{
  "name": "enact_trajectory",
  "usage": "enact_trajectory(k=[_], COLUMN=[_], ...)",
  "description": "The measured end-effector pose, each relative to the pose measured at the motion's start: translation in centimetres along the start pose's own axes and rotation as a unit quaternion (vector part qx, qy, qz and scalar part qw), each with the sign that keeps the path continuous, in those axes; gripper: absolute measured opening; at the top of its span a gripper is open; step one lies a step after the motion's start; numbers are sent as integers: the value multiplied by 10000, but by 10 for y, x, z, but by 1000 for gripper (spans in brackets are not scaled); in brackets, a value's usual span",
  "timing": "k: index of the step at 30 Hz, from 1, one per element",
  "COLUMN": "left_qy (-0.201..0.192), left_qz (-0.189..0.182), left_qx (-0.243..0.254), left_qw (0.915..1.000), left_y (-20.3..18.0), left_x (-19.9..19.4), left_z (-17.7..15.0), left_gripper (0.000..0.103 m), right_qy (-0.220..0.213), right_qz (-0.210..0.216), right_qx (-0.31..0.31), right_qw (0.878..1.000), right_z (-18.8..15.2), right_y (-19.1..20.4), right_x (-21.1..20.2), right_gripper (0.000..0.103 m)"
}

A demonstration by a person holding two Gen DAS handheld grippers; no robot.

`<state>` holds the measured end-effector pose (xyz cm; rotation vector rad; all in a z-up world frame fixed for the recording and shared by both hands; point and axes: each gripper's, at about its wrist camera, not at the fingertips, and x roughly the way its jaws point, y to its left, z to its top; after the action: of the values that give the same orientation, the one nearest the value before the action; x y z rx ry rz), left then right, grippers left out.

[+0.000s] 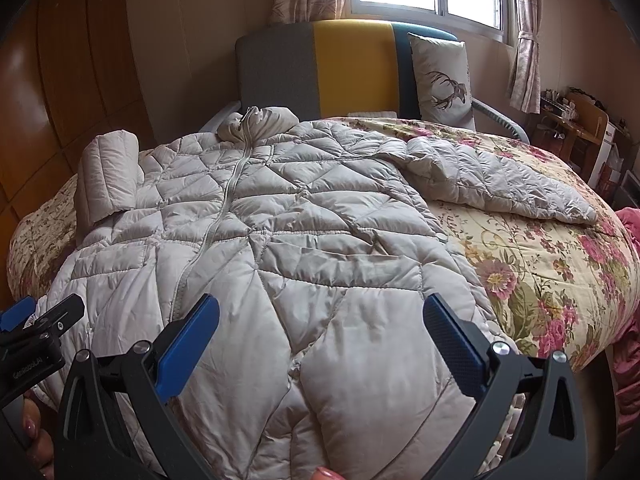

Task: Fold large clothes

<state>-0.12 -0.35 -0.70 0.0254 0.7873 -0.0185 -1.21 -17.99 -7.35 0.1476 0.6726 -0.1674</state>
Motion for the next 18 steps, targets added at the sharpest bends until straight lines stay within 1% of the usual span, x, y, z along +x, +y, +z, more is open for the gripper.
enact_trajectory(k=[8,18], left_qy=[-13,42], left_qz=[-23,-26], left_qx=[42,33], left_qw=[10000,10000], left_y=[0,1], left_x=[3,2], left_z=[-5,-2], left_gripper=[100,100], right_qy=[11,60], right_qz=[-2,9], right_qx=[-20,-54], right_qw=[10000,10000], right_z=[0,-1], right_y=[1,1], right_x=[0,3], right_gripper=[101,101])
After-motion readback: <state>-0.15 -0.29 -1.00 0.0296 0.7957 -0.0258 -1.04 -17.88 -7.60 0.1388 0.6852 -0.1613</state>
